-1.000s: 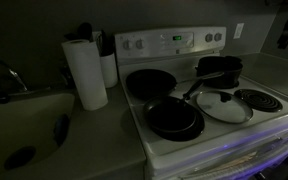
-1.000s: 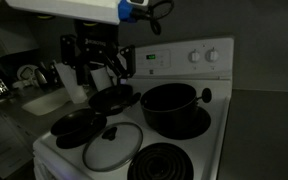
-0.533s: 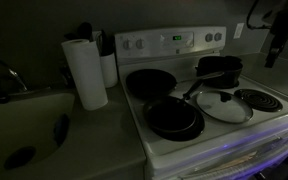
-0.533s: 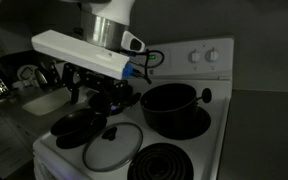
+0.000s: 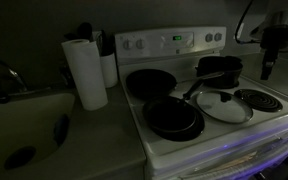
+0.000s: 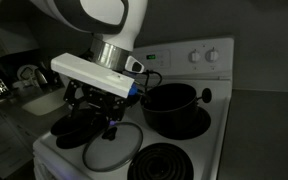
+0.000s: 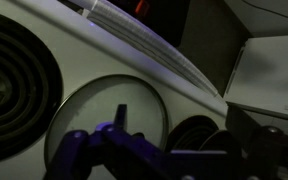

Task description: Put the glass lid on top of the black pot on the upper right plate

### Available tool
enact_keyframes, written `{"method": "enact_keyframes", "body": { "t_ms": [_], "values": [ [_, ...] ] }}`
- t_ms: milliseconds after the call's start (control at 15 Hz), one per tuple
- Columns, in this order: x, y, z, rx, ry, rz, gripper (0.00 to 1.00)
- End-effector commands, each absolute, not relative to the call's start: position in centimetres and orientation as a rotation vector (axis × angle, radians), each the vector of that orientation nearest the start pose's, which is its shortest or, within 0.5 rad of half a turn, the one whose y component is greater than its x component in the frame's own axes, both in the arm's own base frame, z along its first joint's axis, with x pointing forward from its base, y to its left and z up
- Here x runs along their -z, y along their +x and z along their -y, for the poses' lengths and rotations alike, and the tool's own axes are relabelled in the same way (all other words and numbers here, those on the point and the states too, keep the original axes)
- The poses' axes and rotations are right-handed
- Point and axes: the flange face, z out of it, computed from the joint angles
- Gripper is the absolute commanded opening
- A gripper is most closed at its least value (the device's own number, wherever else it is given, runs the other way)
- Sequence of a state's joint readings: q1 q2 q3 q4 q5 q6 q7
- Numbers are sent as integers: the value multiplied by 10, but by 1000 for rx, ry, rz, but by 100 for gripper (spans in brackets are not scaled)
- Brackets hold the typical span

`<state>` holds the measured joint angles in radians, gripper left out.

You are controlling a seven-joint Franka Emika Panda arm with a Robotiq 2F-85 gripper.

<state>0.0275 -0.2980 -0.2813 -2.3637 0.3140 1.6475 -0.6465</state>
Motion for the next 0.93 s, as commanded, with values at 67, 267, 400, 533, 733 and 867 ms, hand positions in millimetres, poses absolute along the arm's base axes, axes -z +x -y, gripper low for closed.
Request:
{"method": "enact_keyframes", "body": {
  "t_ms": [67, 267, 400, 533, 733, 867],
  "values": [
    [-416, 409, 60, -226, -2600, 348, 100],
    [-408, 429, 29, -163, -2663, 259, 100],
    [-399, 442, 7, -122, -2708, 214, 100],
    [-384, 455, -10, -82, -2757, 170, 100],
    [-360, 470, -24, -23, -2840, 75, 100],
    [-349, 477, -32, -14, -2914, -20, 100]
  ]
}}
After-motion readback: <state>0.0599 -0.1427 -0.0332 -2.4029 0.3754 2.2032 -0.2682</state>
